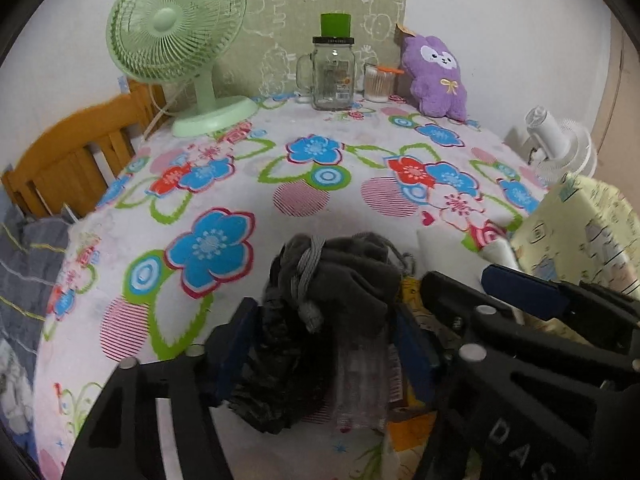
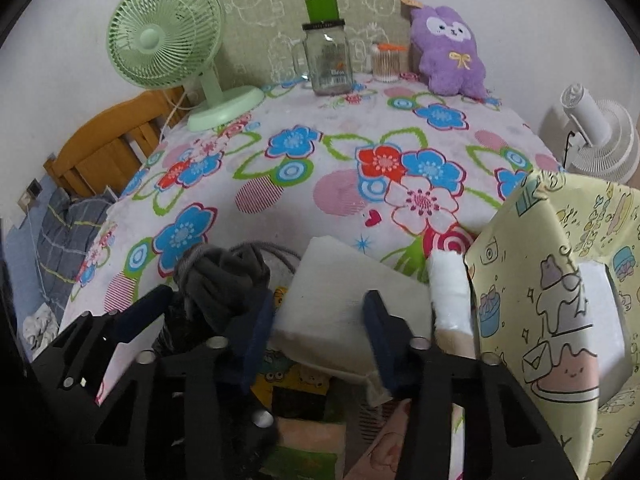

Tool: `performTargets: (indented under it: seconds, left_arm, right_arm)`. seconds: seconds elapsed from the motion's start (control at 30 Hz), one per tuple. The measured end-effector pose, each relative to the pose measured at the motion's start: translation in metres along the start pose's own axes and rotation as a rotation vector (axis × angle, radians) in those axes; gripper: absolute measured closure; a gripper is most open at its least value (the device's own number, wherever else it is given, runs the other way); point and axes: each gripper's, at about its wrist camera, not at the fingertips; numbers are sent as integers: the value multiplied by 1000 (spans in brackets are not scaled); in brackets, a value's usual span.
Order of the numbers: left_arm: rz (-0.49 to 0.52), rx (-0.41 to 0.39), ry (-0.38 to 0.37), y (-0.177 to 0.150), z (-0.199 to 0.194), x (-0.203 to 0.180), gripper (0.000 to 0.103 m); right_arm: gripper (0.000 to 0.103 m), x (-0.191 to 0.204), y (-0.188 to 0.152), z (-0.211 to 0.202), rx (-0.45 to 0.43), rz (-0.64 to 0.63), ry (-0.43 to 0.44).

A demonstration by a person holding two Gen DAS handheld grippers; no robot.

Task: Organize soft objects
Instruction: 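Grasp the black plastic bag with the left gripper while the right gripper grasps the white cloth, then carry the black bag and white cloth in both grippers toward the patterned box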

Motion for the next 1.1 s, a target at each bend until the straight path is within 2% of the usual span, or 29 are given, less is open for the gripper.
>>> performTargets:
  seconds: [0.1, 0.17, 0.3, 0.63, 0.7, 0.83, 0.93, 1.1]
  left_arm:
    - [8, -5, 4, -1, 1, 1, 45]
    - [10, -9, 19, 0, 2, 1, 50]
    - [12, -9, 24, 0, 1, 1, 50]
    - [-28, -4, 7, -6, -8, 12, 51]
    - [-36, -1, 3, -9, -9, 15, 61]
    - [-34, 2, 8, -13, -9, 19, 74]
    - [-31, 4, 6, -15, -8, 21, 81]
    - [-47, -6, -26, -14, -16, 22, 87]
  right_arm:
    - [65, -1, -2, 3, 9, 2, 5]
    - [73, 1, -2, 2, 2, -10, 2]
    - [81, 2, -3, 0, -5, -18, -2]
    - [85, 12, -4, -14, -46, -36, 22]
    - [85, 14, -5, -15, -47, -36, 25]
    - [85, 19, -6, -15, -46, -40, 27]
    - [85, 21, -6, -15, -46, -45, 25]
    - [85, 24, -6, -19, -56, -49, 23]
Point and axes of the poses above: each gripper's, at about its wrist camera, not at the fingertips, and z roughly the way its jaws point, x to its left, y to its top, and after that the axes turned 3 degrees about -z, right-handed
